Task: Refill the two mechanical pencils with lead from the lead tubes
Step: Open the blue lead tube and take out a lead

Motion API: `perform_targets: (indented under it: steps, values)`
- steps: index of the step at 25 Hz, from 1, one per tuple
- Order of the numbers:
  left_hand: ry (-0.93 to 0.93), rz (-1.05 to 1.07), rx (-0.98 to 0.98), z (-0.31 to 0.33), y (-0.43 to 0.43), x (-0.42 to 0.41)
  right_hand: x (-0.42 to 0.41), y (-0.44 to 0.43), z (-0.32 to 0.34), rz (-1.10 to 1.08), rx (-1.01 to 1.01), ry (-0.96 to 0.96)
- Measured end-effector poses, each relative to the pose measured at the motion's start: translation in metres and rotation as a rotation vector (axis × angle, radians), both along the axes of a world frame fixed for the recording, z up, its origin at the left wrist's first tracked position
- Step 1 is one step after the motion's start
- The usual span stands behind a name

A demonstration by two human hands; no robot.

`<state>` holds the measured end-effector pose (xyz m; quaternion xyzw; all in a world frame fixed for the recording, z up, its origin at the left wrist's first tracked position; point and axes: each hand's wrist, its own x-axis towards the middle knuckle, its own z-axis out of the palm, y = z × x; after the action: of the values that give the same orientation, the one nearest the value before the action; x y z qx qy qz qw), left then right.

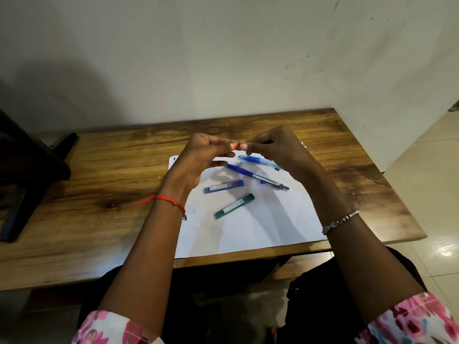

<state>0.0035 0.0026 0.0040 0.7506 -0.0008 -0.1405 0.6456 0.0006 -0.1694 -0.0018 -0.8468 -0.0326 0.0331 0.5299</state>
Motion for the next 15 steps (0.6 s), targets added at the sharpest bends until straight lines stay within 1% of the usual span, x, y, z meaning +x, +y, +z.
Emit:
perform_targets:
  steps: [2,4,6,7,10,12,15]
  values:
    - [-0.01,-0.024,0.017,-0.002,-0.005,-0.001,0.001,-0.003,-0.003,-0.064,0.133,0.079]
    - [-0.025,-0.034,0.005,-0.003,-0.01,-0.001,-0.001,-0.006,-0.004,-0.066,0.24,0.122]
    - [-0.061,-0.032,0.013,-0.004,-0.015,-0.002,-0.001,-0.009,-0.002,-0.11,0.284,0.127]
    - [-0.104,-0.021,0.056,-0.005,-0.019,-0.002,0.0,-0.012,0.001,-0.162,0.305,0.117]
    - [-0.363,-0.008,0.353,-0.017,-0.034,-0.002,0.003,-0.022,0.008,-0.365,0.392,0.047]
    - [-0.543,-0.058,0.529,-0.027,-0.044,0.001,0.004,-0.029,0.01,-0.495,0.422,0.01]
    - [-0.673,-0.218,0.772,-0.035,-0.055,0.007,0.004,-0.034,0.011,-0.595,0.476,-0.009]
